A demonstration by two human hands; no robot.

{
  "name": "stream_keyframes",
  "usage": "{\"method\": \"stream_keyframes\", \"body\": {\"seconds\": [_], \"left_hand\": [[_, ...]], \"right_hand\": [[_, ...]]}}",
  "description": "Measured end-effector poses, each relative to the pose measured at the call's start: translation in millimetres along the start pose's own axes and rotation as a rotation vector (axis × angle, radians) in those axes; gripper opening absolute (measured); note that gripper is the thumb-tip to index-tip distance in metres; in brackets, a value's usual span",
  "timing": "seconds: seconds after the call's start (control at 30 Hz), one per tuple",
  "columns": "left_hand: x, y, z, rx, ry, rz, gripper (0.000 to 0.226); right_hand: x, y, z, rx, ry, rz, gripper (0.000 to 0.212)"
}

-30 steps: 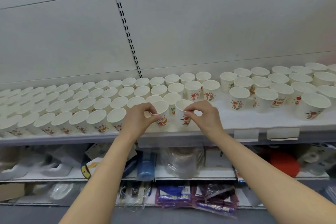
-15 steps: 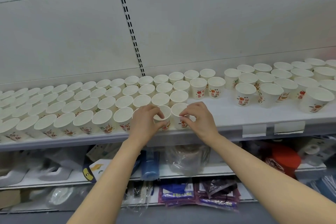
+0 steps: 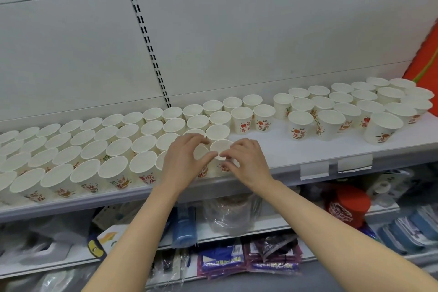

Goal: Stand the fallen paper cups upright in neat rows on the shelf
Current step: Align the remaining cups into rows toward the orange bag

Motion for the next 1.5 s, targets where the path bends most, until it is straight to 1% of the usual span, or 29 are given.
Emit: {"method": "stream_keyframes", "body": {"seconds": [0.1,0.2,0.27,0.33,0.43,0.57,0.63,0.7,0.77,0.87,0.93,1.07,1.17,1.27,1.37,1.43,1.5], "left_hand": [[9,21,-11,0.035,-0.010,0.017,0.037],[9,31,-17,0.030,-0.001,0.045,0.037],[9,36,-23,0.022,0.012,0.049,0.034],[17,45,-31,0.011,0.014,0.017,0.031],[55,78,-41,0.037,-0.061,-0.033,0.030],[128,136,-60,0.096,-0.195,-0.017,0.029],[157,161,-74,0.110,-0.233,-0.044,0.031],[175,180,-88,0.120,-0.238,-0.089,0.034],[188,190,-97,0.127,-0.246,-0.122,0.032],[195,194,-102,0.121,-0.239,-0.186,0.018],[192,188,-102,0.091,-0.208,-0.181,0.010],[178,174,-96,0.047,-0.184,-0.112,0.007],[153,155,-89,-0.008,-0.134,-0.046,0.004],[120,132,-82,-0.046,-0.088,-0.065,0.006],[91,104,-78,-0.095,-0.062,-0.082,0.004],[83,91,-75,-0.113,-0.082,-0.118,0.005],[82,85,-71,-0.121,-0.104,-0.158,0.004]], "right_hand": [[0,0,-4,-0.041,-0.027,0.013,0.014],[-8,9,-3,-0.033,-0.023,-0.053,0.029],[-25,29,3,-0.011,0.006,-0.075,0.038],[-50,65,12,0.047,0.062,-0.034,0.038],[-93,127,32,0.135,0.147,0.084,0.032],[-145,196,56,0.223,0.214,0.226,0.025],[-163,223,65,0.257,0.216,0.266,0.024],[-172,245,70,0.285,0.199,0.246,0.025],[-175,258,70,0.289,0.160,0.217,0.027],[-175,264,63,0.245,0.091,0.208,0.028],[-174,267,59,0.234,0.052,0.181,0.025],[-169,272,59,0.270,0.009,0.139,0.019],[-167,273,59,0.281,-0.010,0.148,0.012],[-164,271,55,0.304,-0.024,0.152,0.005],[-157,246,49,0.270,0.033,0.066,0.007],[-143,220,42,0.234,0.054,-0.015,0.010],[-124,198,34,0.236,0.050,-0.097,0.011]]}}
Point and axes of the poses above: each hand's wrist, its own z-axis away from the middle knuckle, its own x-axis out of the palm, y = z × x, the point moved 10 cm from there along -z, towards the middle knuckle, and after that the axes turned 5 degrees about -x, right-handed, at the moved point
